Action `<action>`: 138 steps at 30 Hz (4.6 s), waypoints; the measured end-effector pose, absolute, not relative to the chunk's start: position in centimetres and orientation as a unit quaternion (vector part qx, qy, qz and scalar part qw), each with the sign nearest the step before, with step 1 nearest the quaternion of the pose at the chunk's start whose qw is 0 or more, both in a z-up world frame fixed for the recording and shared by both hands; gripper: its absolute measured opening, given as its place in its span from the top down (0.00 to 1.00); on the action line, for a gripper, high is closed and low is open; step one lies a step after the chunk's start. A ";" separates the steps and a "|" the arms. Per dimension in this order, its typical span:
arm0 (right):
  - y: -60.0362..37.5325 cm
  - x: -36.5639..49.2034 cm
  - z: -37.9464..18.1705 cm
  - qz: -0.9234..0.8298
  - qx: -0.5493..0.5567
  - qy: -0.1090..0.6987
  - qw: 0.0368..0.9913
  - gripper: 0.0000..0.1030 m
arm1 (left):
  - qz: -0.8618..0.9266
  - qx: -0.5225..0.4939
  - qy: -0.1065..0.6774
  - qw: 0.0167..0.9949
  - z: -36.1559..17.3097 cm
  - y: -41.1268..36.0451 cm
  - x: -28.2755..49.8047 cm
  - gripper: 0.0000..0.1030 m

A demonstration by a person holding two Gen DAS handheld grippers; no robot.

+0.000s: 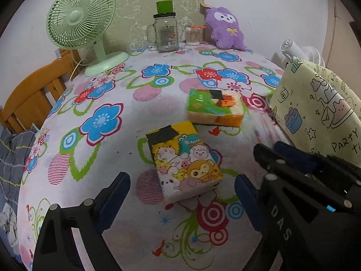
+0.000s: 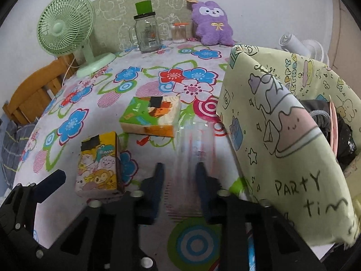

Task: Organize soft objects
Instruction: 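Grasp the cartoon tissue pack with the left gripper and lift it, then carry the cartoon tissue pack with the left gripper over the yellow-green box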

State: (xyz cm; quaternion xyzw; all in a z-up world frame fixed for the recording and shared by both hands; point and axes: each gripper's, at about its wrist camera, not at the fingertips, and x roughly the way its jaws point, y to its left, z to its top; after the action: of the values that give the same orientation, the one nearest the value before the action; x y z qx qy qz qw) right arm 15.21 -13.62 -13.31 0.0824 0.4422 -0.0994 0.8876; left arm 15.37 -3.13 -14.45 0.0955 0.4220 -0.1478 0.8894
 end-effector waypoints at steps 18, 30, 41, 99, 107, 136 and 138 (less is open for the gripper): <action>-13.6 15.6 -12.8 -0.046 0.093 0.439 0.893 0.86 | -0.146 0.068 0.437 0.885 -14.7 -3.1 16.1 0.51; -12.7 13.0 -10.3 -0.030 0.087 0.411 0.907 0.88 | -0.147 0.058 0.409 0.899 -12.2 -2.3 13.6 0.52; -12.4 10.7 -6.9 -0.027 0.076 0.384 0.920 0.88 | -0.150 0.041 0.392 0.907 -9.4 -2.0 11.3 0.52; -23.8 6.5 2.7 -0.075 0.077 0.289 0.951 0.88 | -0.192 0.052 0.289 0.936 -0.5 -13.7 7.8 0.52; -26.1 6.3 2.2 -0.101 0.082 0.289 0.948 0.88 | -0.217 0.060 0.291 0.930 -1.1 -16.3 8.1 0.52; -31.4 9.3 -4.4 -0.154 0.101 0.363 0.913 0.88 | -0.275 0.121 0.366 0.881 -8.1 -22.4 12.3 0.47; -31.3 9.6 -4.6 -0.154 0.102 0.367 0.912 0.88 | -0.276 0.122 0.363 0.881 -8.2 -22.3 12.6 0.47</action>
State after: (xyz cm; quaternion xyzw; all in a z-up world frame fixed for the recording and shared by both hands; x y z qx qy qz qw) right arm 9.58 -31.30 -4.64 0.1016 0.3665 -0.1536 0.9120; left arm 12.58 -22.33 -8.18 0.1221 0.3633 -0.2764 0.8813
